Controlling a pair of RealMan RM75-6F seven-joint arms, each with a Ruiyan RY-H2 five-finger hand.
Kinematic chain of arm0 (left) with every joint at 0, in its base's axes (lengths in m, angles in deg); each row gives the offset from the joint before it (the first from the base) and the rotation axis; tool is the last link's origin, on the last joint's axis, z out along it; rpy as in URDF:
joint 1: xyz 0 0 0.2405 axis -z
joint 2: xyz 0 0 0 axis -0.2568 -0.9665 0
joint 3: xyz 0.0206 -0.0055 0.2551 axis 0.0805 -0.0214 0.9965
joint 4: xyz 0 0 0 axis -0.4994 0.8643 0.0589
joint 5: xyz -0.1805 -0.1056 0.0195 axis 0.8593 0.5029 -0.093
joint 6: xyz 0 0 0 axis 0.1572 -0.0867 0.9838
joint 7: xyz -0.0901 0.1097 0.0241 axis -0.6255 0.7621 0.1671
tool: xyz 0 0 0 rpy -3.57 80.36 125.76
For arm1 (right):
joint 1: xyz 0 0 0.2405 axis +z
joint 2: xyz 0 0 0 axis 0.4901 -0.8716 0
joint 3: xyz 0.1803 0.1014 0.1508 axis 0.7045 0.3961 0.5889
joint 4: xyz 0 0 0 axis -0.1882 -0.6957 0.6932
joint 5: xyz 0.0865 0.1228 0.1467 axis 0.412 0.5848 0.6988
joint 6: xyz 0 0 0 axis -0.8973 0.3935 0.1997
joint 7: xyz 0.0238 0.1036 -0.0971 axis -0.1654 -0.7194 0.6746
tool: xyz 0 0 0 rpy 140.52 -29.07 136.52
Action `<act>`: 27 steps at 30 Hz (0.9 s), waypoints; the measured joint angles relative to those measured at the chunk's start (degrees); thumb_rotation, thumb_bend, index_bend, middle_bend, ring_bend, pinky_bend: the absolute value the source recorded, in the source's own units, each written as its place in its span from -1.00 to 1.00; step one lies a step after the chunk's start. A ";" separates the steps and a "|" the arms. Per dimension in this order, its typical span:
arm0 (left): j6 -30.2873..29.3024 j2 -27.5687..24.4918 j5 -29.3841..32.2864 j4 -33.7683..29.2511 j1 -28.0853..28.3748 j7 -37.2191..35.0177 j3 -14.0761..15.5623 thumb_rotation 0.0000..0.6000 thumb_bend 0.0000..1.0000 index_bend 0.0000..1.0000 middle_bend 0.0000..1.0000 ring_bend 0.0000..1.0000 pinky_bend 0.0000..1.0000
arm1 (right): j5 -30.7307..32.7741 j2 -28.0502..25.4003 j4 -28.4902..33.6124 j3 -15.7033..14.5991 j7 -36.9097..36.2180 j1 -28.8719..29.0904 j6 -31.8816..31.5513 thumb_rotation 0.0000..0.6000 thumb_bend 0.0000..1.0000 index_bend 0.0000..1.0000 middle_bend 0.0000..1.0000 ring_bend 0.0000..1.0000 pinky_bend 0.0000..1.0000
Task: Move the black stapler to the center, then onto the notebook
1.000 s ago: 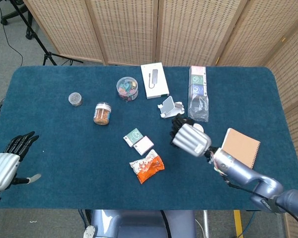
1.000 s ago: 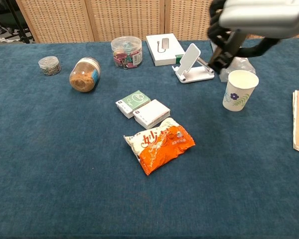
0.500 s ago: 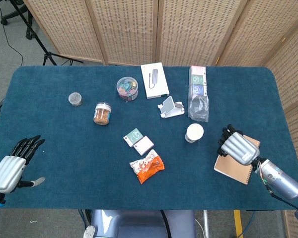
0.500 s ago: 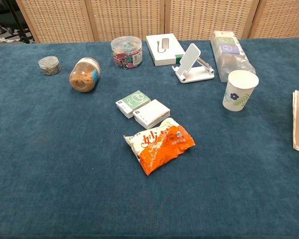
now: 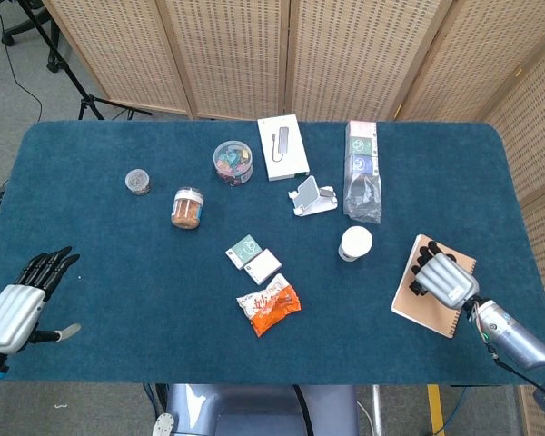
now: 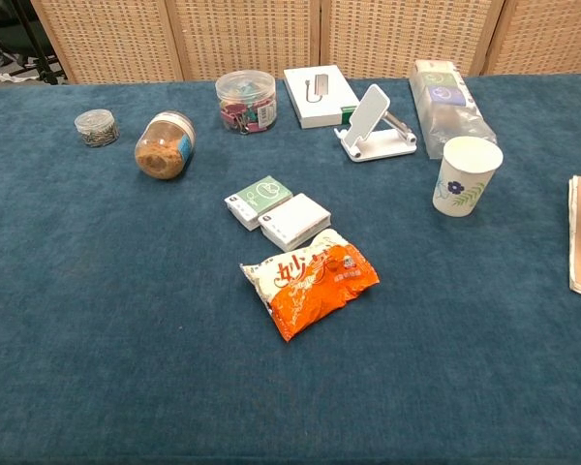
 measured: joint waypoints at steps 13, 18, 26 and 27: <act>0.54 0.01 0.07 -0.24 0.05 0.40 0.07 1.00 -1.00 -1.00 -1.00 -1.00 -1.00 | 1.98 2.67 -3.17 -0.54 0.14 -1.11 3.12 1.00 -0.26 -0.29 -0.63 -0.74 -0.38; 0.67 0.03 0.27 -0.29 0.09 0.40 -0.04 1.00 -1.00 -1.00 -1.00 -1.00 -1.00 | 4.45 1.43 0.86 0.51 3.97 -1.24 5.41 1.00 -0.51 -0.58 -0.94 -0.99 -0.38; 0.69 -0.02 0.15 -0.36 0.05 0.37 0.01 1.00 -1.00 -1.00 -1.00 -1.00 -1.00 | 5.07 -3.26 10.27 2.26 8.04 -1.70 2.10 1.00 -0.53 -0.67 -0.98 -1.00 -0.38; 0.61 -0.02 0.11 -0.36 0.01 0.37 0.02 1.00 -1.00 -1.00 -1.00 -1.00 -1.00 | 5.06 -3.91 11.37 2.53 8.22 -1.85 1.24 1.00 -0.53 -0.67 -0.98 -1.00 -0.38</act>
